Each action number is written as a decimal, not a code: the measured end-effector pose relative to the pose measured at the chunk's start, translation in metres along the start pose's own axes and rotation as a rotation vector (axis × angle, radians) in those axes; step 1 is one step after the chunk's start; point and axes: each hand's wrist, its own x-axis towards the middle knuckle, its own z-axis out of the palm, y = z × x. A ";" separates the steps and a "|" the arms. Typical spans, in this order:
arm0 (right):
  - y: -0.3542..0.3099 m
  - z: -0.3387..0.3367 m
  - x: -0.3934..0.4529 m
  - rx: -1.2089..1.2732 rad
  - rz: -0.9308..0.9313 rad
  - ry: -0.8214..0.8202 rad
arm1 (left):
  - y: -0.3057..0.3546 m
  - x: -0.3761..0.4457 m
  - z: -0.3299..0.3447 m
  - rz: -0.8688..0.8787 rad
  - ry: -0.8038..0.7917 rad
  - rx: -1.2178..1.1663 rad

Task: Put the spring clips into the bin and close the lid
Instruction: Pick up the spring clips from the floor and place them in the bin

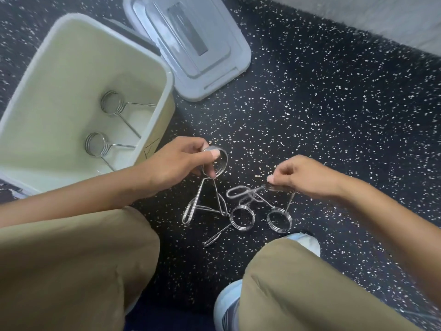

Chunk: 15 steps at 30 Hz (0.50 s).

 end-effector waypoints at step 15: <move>-0.027 0.014 -0.001 0.650 -0.181 0.087 | 0.019 -0.045 -0.041 0.135 0.022 -0.169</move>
